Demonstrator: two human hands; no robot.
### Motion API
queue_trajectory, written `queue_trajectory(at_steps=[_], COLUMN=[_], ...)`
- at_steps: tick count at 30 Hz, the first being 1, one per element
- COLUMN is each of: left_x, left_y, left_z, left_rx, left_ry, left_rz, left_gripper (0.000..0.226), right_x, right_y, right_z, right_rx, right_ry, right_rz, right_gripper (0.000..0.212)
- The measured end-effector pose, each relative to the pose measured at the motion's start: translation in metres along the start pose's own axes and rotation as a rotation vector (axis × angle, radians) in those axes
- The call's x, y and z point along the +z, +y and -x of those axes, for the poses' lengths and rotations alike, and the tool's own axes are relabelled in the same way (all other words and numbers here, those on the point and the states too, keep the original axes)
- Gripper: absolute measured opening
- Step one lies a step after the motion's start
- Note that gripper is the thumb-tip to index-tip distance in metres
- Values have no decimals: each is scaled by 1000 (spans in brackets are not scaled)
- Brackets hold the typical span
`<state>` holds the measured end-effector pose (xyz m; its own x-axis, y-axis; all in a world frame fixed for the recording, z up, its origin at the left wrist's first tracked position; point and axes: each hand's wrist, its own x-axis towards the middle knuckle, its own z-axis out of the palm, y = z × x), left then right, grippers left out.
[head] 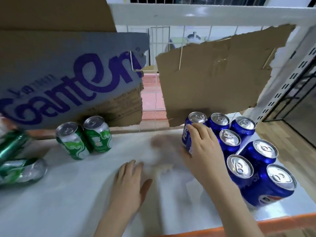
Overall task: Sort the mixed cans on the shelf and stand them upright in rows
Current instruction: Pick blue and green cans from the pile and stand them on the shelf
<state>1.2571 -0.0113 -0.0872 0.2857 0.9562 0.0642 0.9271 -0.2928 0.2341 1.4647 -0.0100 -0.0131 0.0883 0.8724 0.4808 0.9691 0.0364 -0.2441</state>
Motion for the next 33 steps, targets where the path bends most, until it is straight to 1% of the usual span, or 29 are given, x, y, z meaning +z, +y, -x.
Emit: queue_trajectory(at_steps=[2,3,4,7,10,12,14,16,17,20,22,25,26,29,33], left_x=[-5,-9,-13,-26,-38,-47,-60,-70,-78,-99,-113,-131,-136,-145,-147], left_y=[-10,-16,-23,-49,-87,-117,-153,-178,-201,-275,-322,-378,-393,-429,-461], left_z=[14,20,27,52,88,116,153,179,201,264,305,357,373,408,432], left_rx=[-37,-61,-84,-133,-191,-228,-269,-282,-311,-405,-479,-583,-615,-665,-741], left_ry=[-5,-17,-26,-16,6,24,59,118,134,202,216,287,316,380,390], left_rz=[-13,-32,-59,-80,-82,-88,-64,-50,-47,-74,-69,-69,-68,-92,-46], left_gripper=[71,71,67,54,52,51,49,49,51,51,50,41,39,48,53], right_x=[7,13,19,43,60,66,70,72,75,80,83,91,91,92,100], right_y=[-24,-36,-49,-80,-117,-147,-190,-220,-248,-336,-394,-463,-482,-530,-574], right_z=[17,28,41,81,113,131,144,153,159,184,201,218,222,223,212], right_rx=[-9,-1,4,-6,-11,-4,-7,26,15,-71,-158,-265,-305,-389,-419], right_ry=[87,95,81,-20,-169,-235,-255,-265,-260,-260,-274,-341,-358,-424,-346], right_rz=[-101,-138,-153,-167,-140,-137,-120,-145,-158,-168,-198,-186,-184,-203,-273], right_gripper=[51,50,50,49,51,51,49,51,52,47,43,50,51,56,54])
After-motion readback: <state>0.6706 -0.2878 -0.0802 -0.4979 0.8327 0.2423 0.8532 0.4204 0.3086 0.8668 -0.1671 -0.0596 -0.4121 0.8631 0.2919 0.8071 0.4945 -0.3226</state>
